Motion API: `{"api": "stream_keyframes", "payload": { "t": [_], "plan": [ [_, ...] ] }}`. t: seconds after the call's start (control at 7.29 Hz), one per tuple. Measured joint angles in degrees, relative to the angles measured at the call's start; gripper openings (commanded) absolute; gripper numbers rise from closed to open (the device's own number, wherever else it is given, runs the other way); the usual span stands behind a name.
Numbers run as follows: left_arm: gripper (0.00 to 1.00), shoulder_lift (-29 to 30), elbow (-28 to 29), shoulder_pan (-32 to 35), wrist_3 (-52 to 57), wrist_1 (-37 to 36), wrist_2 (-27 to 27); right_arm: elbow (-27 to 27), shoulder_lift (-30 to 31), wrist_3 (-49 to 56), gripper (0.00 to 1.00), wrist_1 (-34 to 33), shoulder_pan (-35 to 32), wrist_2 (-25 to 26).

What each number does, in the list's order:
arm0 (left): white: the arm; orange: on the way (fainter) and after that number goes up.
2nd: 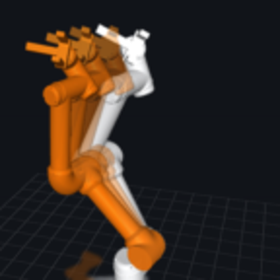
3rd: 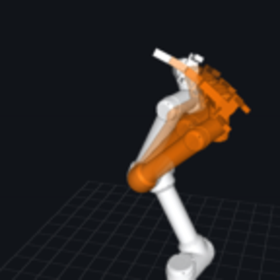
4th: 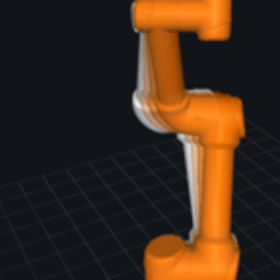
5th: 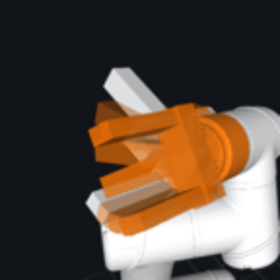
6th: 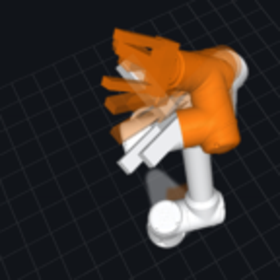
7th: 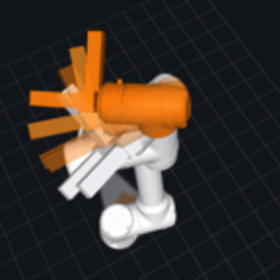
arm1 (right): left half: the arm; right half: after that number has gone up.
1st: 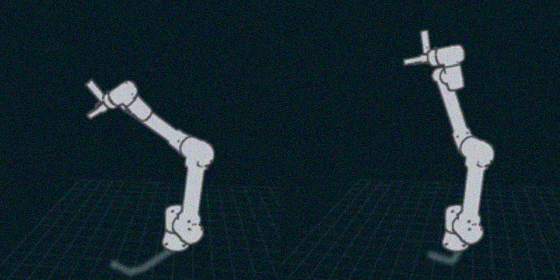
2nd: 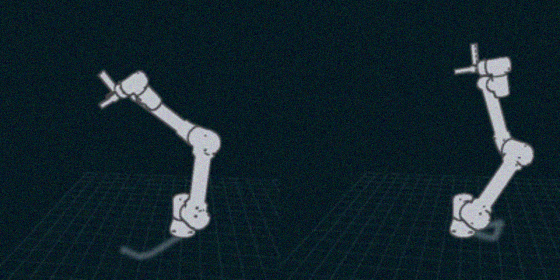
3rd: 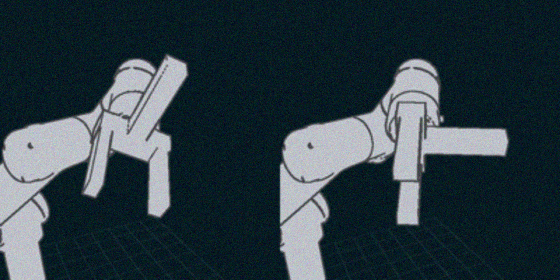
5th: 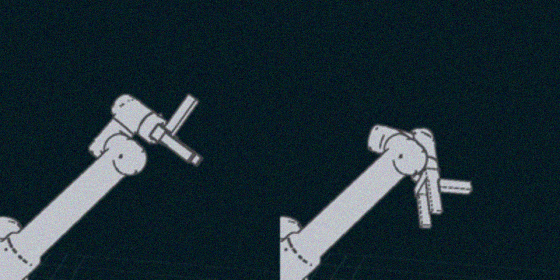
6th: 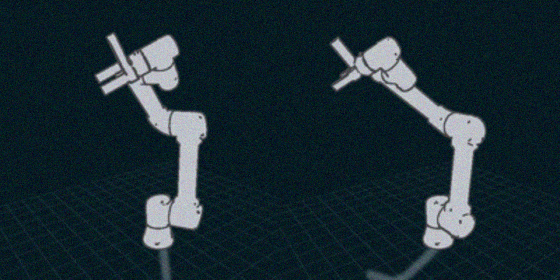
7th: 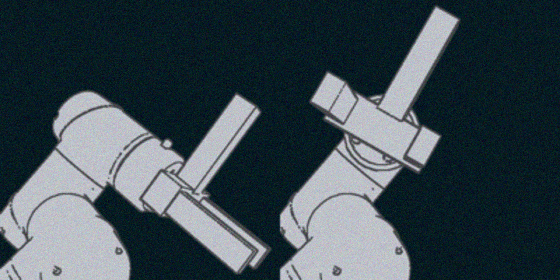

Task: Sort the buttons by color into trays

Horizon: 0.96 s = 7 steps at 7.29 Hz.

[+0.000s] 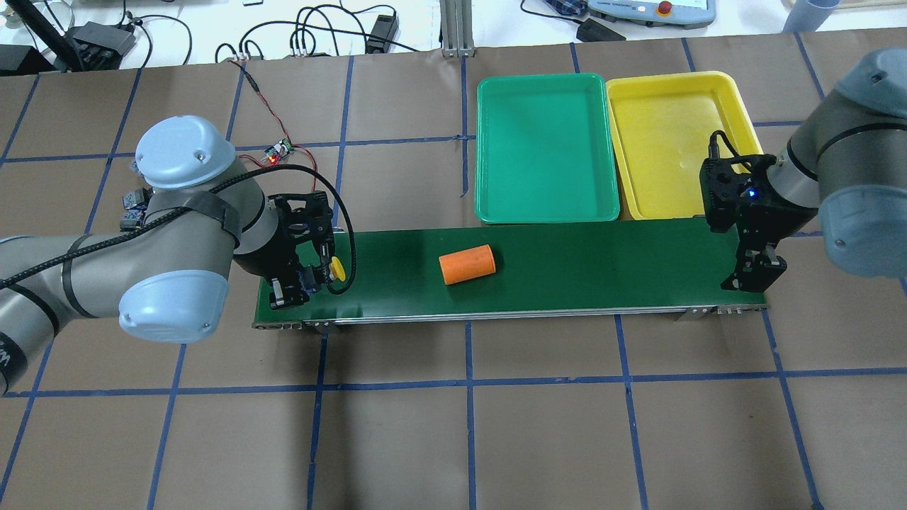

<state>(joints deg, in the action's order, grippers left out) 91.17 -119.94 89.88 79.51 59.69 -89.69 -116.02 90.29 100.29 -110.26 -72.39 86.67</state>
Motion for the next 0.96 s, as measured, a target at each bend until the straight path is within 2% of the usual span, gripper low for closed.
{"api": "stream_keyframes", "payload": {
  "t": [0.41,0.55,0.69,0.82,0.96],
  "plan": [
    [0.0,2.12,-0.84,0.03,6.34,-4.99,0.19,0.38,0.14,-0.01,1.0,-0.02,-0.03,-0.27],
    [0.05,2.8,-0.82,0.03,7.68,-5.97,0.18,0.49,0.23,-0.03,1.0,0.02,-0.03,-0.27],
    [0.68,3.46,-0.86,0.12,8.4,-6.95,0.2,0.56,0.19,-0.04,1.0,0.04,-0.03,-0.27],
    [1.0,4.05,-0.98,0.33,8.43,-7.57,0.23,0.59,0.16,-0.07,1.0,0.06,-0.03,-0.29],
    [1.0,4.37,-1.07,0.52,7.75,-7.91,0.27,0.64,0.17,-0.11,1.0,0.08,-0.03,-0.31]
  ]
}}
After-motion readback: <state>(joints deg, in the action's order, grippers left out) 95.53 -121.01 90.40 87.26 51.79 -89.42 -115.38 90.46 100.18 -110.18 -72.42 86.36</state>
